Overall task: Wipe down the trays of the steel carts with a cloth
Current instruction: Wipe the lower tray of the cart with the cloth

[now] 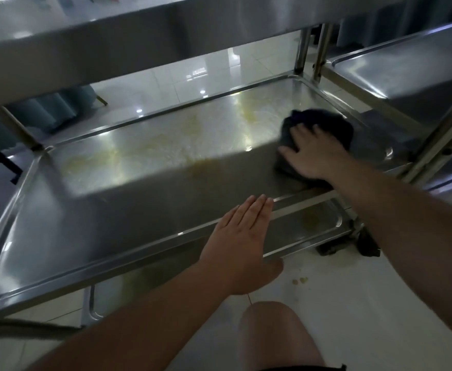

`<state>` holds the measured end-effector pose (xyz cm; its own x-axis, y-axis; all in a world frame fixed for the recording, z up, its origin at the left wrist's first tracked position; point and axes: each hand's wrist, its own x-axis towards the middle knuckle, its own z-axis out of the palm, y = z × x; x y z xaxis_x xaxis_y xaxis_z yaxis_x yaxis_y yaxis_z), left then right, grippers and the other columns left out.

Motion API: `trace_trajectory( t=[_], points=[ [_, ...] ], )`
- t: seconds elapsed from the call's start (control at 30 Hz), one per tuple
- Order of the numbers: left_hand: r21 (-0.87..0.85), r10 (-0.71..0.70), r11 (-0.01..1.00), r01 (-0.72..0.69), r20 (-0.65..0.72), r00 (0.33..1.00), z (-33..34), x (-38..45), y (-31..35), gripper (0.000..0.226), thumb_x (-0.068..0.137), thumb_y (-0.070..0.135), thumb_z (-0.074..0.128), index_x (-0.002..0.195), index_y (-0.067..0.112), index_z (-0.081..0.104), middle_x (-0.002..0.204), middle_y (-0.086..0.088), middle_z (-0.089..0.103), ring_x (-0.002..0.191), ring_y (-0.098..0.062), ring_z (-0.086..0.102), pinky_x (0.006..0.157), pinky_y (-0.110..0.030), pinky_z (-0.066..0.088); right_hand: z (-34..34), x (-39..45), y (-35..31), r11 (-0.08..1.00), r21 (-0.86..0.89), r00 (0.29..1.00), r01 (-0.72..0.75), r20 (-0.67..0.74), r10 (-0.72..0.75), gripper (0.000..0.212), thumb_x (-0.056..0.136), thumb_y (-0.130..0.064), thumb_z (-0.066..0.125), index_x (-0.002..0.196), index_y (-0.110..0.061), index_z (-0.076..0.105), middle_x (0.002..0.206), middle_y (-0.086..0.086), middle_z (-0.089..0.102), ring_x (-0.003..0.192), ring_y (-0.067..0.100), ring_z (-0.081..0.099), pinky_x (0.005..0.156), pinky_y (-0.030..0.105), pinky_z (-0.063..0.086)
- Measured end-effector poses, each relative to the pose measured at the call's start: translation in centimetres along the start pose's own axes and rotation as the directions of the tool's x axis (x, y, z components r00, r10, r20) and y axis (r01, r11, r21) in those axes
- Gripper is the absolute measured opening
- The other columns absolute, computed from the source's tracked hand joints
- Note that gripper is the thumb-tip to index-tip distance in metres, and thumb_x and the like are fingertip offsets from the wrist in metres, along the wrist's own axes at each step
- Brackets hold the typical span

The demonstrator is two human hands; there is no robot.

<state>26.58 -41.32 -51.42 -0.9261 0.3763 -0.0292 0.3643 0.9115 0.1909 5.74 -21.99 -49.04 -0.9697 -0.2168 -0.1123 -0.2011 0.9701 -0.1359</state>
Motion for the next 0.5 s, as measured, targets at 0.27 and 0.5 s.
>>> trace_trajectory(
  t=[0.27, 0.5],
  points=[
    [-0.027, -0.203, 0.978, 0.205, -0.307, 0.93, -3.9, -5.3, -6.1, 0.019, 0.097, 0.044, 0.052, 0.107, 0.03, 0.058, 0.108, 0.009, 0.054, 0.099, -0.013, 0.053, 0.092, -0.038, 0.049, 1.7, -2.6, -6.2, 0.935, 0.026, 0.933, 0.355, 0.05, -0.356, 0.085, 0.095, -0.08, 0.017, 0.166, -0.034, 0.012, 0.173, -0.013, 0.007, 0.16, 0.017, 0.004, 0.127, 0.039, 0.005],
    [-0.099, -0.671, 0.724, 0.683, -0.331, 0.663, -5.3, -13.7, -18.6, 0.024, 0.102, 0.037, 0.059, 0.116, 0.019, 0.065, 0.119, -0.008, 0.064, 0.11, -0.036, 0.062, 0.096, -0.049, 0.047, 0.2, -0.2, -4.0, 0.973, 0.058, 0.975, -0.222, 0.002, 0.223, 0.08, 0.103, -0.067, 0.013, 0.167, -0.02, 0.007, 0.175, 0.001, 0.001, 0.16, 0.033, 0.001, 0.128, 0.053, 0.007]
  ],
)
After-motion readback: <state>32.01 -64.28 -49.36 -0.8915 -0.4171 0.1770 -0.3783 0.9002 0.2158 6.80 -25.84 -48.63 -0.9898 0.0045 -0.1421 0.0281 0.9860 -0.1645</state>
